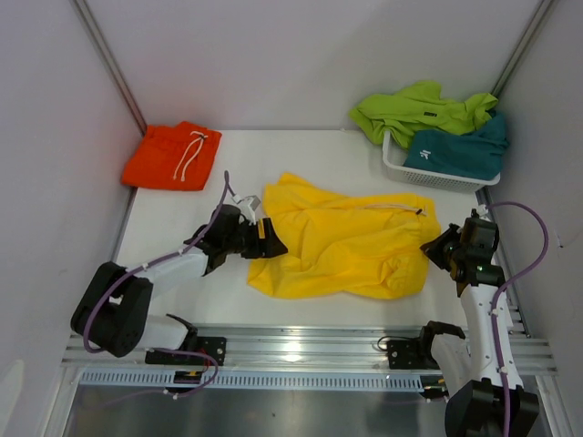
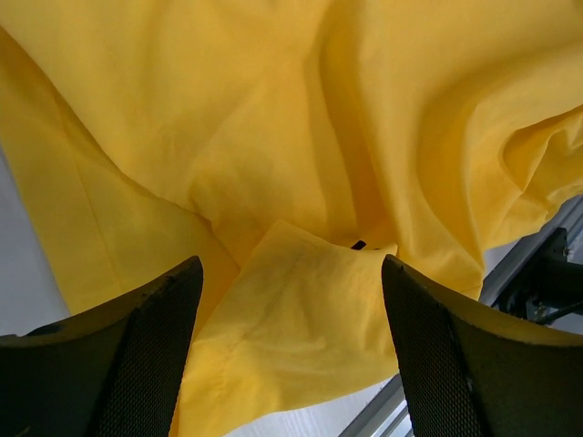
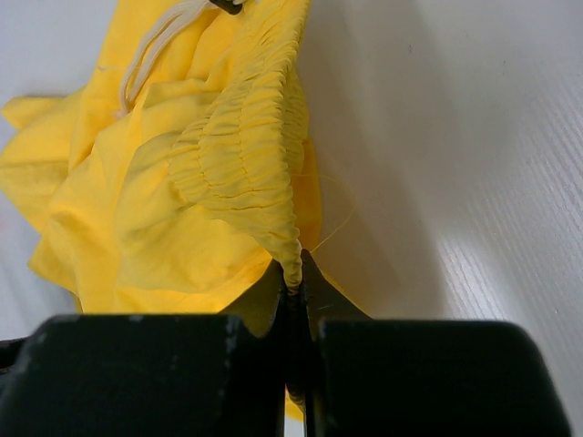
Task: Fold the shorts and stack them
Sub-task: Flatten the shorts out
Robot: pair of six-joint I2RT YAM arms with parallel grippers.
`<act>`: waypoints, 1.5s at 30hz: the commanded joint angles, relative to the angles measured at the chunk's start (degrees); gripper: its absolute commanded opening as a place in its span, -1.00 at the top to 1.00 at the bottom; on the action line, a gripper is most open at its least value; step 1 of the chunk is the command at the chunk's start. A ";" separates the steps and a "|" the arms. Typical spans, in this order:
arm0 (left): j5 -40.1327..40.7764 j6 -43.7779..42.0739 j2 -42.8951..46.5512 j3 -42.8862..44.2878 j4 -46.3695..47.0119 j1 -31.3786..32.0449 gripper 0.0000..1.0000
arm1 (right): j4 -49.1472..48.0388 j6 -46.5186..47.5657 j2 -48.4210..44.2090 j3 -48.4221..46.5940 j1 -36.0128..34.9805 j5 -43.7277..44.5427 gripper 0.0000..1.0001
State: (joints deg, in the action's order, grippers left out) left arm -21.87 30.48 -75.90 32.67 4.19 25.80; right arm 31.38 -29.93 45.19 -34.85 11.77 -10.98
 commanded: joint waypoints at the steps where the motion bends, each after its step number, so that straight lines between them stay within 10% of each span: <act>1: -4.67 2.30 -3.02 -0.76 6.09 -1.02 -0.62 | -2.63 -0.21 -0.01 0.22 0.36 0.00 1.00; 9: -3.88 2.30 -8.91 -1.72 8.63 -1.28 -0.47 | -3.34 -0.13 0.25 -0.13 0.36 -1.67 1.00; 16: -10.83 8.01 -8.05 -4.71 16.47 -2.25 0.60 | -3.34 0.14 0.16 -0.04 0.36 -1.41 1.00; 20: -4.08 6.70 1.52 -6.47 10.95 -2.25 1.00 | -3.60 0.40 0.34 0.40 0.36 -1.23 1.00; 29: 15.10 5.03 42.03 -19.11 -3.73 -2.16 1.00 | -8.52 -0.21 5.07 4.08 0.27 -6.32 1.00; 31: 13.35 5.03 46.78 -19.92 -5.40 -2.16 0.62 | -9.31 -0.21 5.96 4.35 0.18 -6.94 1.00; 32: 11.43 4.94 47.68 -20.70 -6.37 -2.16 0.02 | -9.49 -0.21 6.49 4.44 0.18 -7.38 1.00; 35: 9.57 5.38 49.00 -22.11 -7.08 -2.16 -0.96 | -9.67 -0.04 6.67 4.44 0.10 -7.56 1.00; 45: 17.47 4.59 44.80 -17.99 -11.92 -2.25 -0.98 | -9.58 0.49 6.67 4.26 0.10 -8.09 1.00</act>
State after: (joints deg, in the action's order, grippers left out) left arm -7.22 35.97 -28.05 11.51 -7.31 24.01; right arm 24.08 -29.98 52.07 -30.00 11.86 -17.98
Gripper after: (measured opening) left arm 0.993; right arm 0.022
